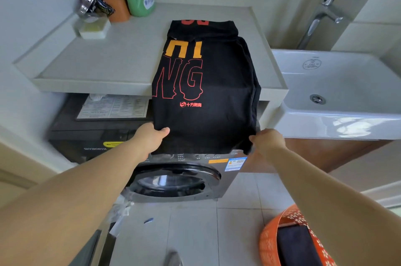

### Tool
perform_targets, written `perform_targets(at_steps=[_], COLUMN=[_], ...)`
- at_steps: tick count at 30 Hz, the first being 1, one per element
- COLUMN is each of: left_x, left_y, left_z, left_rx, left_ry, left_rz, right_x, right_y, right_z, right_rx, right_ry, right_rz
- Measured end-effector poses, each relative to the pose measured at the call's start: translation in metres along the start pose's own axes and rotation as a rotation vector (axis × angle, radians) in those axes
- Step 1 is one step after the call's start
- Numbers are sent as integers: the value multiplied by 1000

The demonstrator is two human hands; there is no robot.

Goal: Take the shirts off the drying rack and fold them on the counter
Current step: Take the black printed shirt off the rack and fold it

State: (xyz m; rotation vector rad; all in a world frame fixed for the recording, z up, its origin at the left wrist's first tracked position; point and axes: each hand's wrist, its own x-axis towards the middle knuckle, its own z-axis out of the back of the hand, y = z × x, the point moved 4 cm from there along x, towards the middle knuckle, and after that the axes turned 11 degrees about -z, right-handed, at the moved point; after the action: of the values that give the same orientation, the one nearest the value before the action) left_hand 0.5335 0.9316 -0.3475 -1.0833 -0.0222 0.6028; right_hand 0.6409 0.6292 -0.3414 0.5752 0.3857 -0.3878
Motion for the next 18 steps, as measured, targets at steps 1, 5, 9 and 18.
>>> perform_targets(at_steps=[1,5,9,18], left_x=[0,0,-5,-20], left_y=[1,6,17,15], left_z=[2,2,-3,3], left_rx=[31,29,-110,-119], left_ry=[-18,-7,43,55], left_rz=[-4,12,113,126], right_x=[-1,-1,3,12], right_y=[-7,-12,-2,-7], right_z=[9,8,-19,-34], right_rx=[98,235,482,505], right_ry=[-7,89,195,245], right_rz=[-52,-92,-176,-333])
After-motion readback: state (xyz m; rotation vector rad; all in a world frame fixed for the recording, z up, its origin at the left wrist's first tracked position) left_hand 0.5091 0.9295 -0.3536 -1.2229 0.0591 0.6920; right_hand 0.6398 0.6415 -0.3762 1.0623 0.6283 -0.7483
